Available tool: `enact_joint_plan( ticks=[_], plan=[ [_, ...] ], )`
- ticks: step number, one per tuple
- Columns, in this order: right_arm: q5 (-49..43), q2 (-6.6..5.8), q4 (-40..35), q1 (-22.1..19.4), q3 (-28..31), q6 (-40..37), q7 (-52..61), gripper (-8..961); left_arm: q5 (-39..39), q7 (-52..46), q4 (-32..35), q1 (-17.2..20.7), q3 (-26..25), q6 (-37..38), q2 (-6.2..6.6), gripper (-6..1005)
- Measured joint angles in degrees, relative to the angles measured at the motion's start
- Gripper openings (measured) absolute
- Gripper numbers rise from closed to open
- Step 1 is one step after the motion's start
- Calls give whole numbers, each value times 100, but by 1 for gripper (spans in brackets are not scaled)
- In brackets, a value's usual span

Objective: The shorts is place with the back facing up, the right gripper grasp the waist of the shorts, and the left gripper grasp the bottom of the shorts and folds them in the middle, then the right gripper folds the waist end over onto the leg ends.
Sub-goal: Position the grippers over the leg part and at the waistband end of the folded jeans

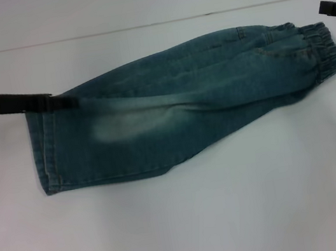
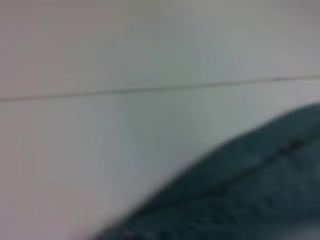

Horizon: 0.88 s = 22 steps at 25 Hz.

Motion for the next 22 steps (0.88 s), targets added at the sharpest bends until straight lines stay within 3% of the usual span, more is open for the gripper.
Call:
enact_joint_plan(
  ticks=[3, 9, 22],
  plan=[
    [94, 0, -63, -115, 5, -239, 23, 917, -142, 116, 145, -13, 23, 725, 3, 939],
    [162, -9, -93, -320, 66, -644, 26, 916, -401, 304, 187, -46, 53, 1295, -14, 938],
    [184, -77, -74, -710, 352, -1116, 37, 910, -646, 514, -81, -129, 356, 1433, -132, 938]
  ],
)
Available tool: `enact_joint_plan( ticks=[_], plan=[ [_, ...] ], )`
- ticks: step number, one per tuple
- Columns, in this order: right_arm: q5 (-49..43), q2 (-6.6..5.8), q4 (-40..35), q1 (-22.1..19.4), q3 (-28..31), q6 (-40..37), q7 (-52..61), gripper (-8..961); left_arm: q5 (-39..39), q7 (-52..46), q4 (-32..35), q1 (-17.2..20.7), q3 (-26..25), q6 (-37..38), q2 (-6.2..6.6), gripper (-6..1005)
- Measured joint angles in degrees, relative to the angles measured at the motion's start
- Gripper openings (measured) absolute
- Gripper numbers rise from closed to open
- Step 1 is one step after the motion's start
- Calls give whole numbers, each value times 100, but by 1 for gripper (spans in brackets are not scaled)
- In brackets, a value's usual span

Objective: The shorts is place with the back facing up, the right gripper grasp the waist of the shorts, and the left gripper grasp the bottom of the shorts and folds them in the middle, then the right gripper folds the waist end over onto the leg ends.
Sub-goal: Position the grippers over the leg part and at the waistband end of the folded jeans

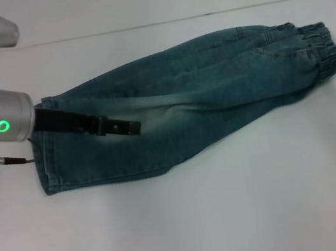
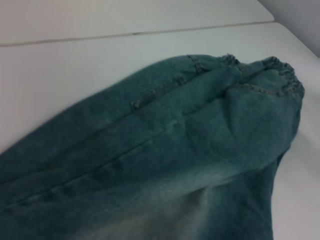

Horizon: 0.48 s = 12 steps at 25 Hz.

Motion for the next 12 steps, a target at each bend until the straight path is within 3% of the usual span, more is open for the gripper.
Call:
enact_joint_plan(
  ticks=[3, 10, 12],
  plan=[
    [-24, -47, 59, -56, 8, -10, -8, 908, -1, 1, -10, -2, 101, 0, -30, 938],
    [-152, -338, 496, -21, -64, 15, -44, 904, -1, -38, -27, -82, 129, 3, -58, 938],
    [-258, -372, 543, 11, -71, 28, -48, 903, -1, -54, -30, -117, 136, 19, -58, 938]
  ],
)
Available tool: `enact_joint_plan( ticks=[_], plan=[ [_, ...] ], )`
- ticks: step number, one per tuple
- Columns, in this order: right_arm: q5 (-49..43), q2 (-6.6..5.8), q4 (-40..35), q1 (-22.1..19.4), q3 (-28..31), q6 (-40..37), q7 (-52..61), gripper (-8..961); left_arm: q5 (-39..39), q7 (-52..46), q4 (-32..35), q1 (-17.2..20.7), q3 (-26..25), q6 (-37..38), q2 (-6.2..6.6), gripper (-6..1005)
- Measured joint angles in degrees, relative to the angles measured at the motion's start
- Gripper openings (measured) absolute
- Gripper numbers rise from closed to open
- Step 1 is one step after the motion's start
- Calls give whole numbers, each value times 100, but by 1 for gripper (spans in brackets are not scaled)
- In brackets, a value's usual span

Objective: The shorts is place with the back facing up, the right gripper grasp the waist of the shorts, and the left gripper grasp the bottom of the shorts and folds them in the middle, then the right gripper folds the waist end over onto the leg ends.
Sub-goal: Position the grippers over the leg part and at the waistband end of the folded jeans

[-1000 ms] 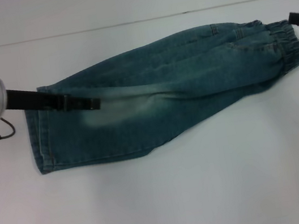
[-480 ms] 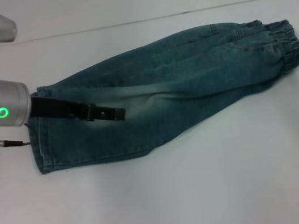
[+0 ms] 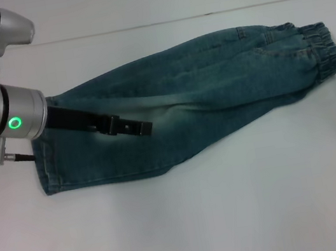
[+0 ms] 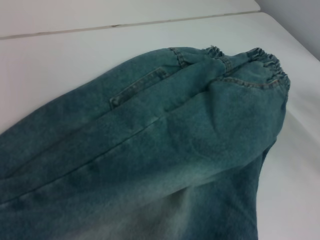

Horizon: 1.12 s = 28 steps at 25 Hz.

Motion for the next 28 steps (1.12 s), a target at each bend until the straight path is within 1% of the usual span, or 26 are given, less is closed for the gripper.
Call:
enact_joint_plan(
  ticks=[7, 13, 19, 28],
  plan=[
    [-481, -18, 8, 168, -18, 138, -8, 899, 19, -30, -17, -148, 9, 70, 0, 938],
    [-792, -3, 21, 363, -143, 202, -36, 895, 53, -85, -51, -265, 20, 130, 2, 938],
    [-831, 3, 31, 448, -412, 277, -117, 891, 56, -194, -51, -278, 55, 193, 29, 939],
    [-834, 40, 52, 472, -493, 660, -125, 886, 57, -208, -51, -239, 71, 286, 5, 939]
  ],
)
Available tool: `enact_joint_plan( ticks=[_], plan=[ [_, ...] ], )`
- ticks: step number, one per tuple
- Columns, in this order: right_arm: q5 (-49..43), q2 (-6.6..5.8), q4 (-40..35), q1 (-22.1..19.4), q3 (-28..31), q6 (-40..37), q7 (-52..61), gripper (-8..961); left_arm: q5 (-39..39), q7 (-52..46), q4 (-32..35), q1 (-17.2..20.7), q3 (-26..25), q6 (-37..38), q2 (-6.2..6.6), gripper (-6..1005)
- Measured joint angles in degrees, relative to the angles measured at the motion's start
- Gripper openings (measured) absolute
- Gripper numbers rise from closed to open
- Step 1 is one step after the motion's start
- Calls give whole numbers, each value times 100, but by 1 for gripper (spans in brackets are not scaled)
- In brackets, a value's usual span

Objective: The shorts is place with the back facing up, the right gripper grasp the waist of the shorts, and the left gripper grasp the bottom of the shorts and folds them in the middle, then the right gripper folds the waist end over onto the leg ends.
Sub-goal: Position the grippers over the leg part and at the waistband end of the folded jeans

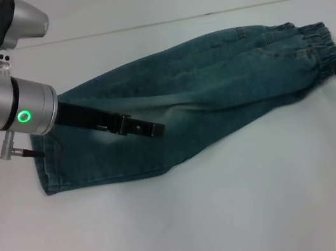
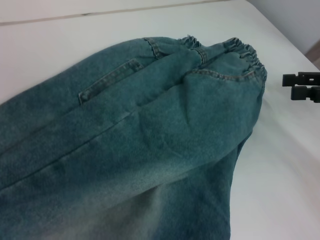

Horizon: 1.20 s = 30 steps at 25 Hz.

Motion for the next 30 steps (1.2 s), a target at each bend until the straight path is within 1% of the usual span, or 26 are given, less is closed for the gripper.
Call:
enact_joint_plan(
  ticks=[9, 16, 22, 30],
  plan=[
    [0, 23, 188, 168, -28, 240, -245, 881, 0, -100, 0, 12, -1, 9, -12, 939],
    [1, 8, 410, 275, -36, 494, -495, 877, 0, -142, 0, 16, -1, 8, -12, 939],
    [1, 32, 429, 352, -39, 522, -632, 873, -1, -184, 0, 16, -1, 5, -9, 939],
    [1, 47, 444, 467, -281, 546, -647, 869, -1, -198, 0, 16, -1, -3, 2, 939]
  ],
)
